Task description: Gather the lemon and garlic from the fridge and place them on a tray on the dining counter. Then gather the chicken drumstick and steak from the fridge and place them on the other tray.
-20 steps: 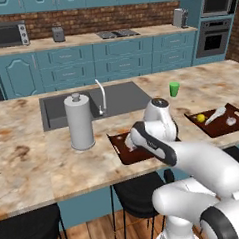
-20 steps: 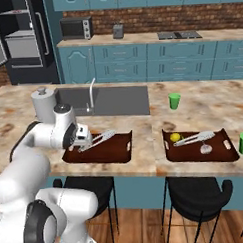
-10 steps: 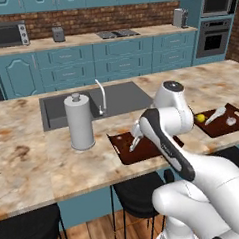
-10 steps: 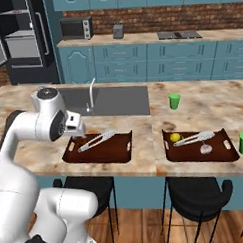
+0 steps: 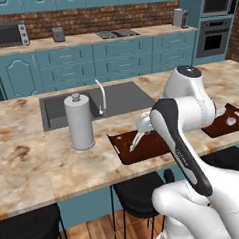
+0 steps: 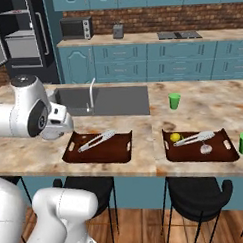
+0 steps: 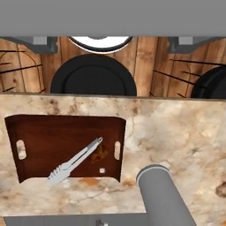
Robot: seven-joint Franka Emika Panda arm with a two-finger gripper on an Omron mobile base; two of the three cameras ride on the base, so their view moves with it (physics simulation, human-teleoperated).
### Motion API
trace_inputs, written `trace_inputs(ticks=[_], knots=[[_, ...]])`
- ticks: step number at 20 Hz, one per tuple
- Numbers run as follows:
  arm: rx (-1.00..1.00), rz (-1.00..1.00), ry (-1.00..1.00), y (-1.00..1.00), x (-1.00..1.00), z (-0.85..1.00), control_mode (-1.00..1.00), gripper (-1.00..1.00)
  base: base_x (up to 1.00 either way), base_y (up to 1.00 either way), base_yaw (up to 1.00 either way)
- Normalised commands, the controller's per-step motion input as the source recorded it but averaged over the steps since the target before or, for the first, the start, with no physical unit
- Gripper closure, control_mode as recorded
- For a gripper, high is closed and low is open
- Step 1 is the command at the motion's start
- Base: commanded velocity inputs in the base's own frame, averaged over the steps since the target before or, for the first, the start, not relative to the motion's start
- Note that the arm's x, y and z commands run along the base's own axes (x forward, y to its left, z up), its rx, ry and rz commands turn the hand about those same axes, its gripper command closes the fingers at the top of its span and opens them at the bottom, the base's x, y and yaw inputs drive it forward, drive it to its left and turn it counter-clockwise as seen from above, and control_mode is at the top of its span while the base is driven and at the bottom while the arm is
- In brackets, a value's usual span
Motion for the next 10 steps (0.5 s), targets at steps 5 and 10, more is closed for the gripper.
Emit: trace_inputs(ticks=[5, 10], knots=[[0.0, 0.0, 0.0, 0.25, -0.74, 0.27, -1.0, -1.0, 0.0, 0.0, 0.0], [0.0, -0.01, 0.0, 0.28, -0.75, 0.1, -1.0, -1.0, 0.0, 0.0, 0.0]])
